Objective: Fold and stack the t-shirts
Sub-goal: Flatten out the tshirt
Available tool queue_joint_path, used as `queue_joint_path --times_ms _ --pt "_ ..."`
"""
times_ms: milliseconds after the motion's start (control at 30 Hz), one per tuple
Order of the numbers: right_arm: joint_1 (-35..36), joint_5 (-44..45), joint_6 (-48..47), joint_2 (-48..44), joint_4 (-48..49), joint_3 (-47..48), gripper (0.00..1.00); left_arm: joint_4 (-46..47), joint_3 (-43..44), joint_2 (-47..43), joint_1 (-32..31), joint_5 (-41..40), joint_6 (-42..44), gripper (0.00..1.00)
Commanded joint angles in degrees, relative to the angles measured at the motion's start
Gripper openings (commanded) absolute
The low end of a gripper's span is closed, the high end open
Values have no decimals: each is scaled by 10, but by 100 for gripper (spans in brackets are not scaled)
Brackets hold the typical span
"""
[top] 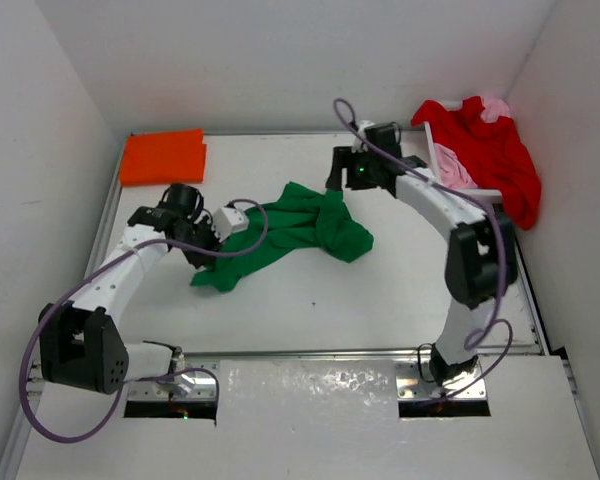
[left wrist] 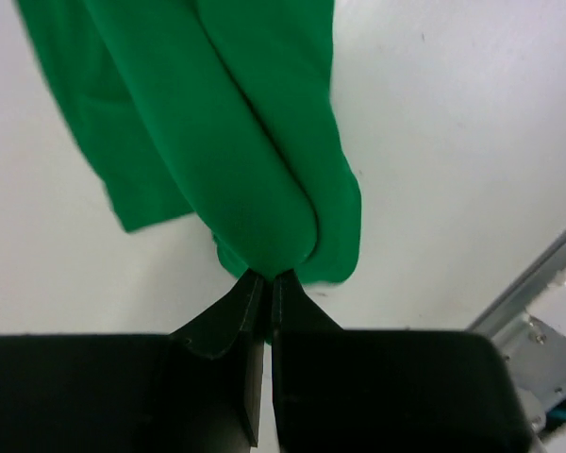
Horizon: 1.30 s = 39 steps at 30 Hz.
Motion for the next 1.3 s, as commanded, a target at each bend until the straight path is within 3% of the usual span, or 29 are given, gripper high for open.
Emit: queue_joint_path --times_ms 0,233,333,367,433,500,600,667,767,867,933,1067,1167,1267 --pt "27 19 34 95 -23 67 69 15 -22 -27 -6 -17 17 0" --pt "60 91 43 277 -89 212 71 17 -63 -42 -5 -10 10 0" --pt "60 105 37 299 -97 232 65 -4 -85 -42 -7 -6 32 0" --pt "61 103 29 299 -90 225 46 -15 -98 -43 -9 -5 44 0" --pt "60 104 23 281 -74 201 22 -21 -110 -42 -15 -15 53 2" --pt "60 106 11 252 -53 171 0 -26 -119 -42 -21 -23 65 12" --pt "60 96 -25 179 -10 100 0 -62 -103 -38 -20 -13 89 37" --pt "60 60 -59 117 16 44 0 -74 -57 -40 -7 -2 90 40" --pt "58 -4 -114 42 76 -54 0 -61 19 -30 65 54 75 55" --pt "51 -145 -166 -75 113 -133 0 -58 49 24 94 68 63 56" --pt "45 -174 -179 -113 117 -173 0 -47 45 75 94 70 53 56" --pt "30 -184 -173 -168 121 -210 0 -102 55 142 94 132 82 64" --pt "30 -176 -170 -171 102 -207 0 -189 83 150 94 199 179 70" --pt "30 -170 -161 -172 106 -207 0 -189 69 138 78 197 164 72"
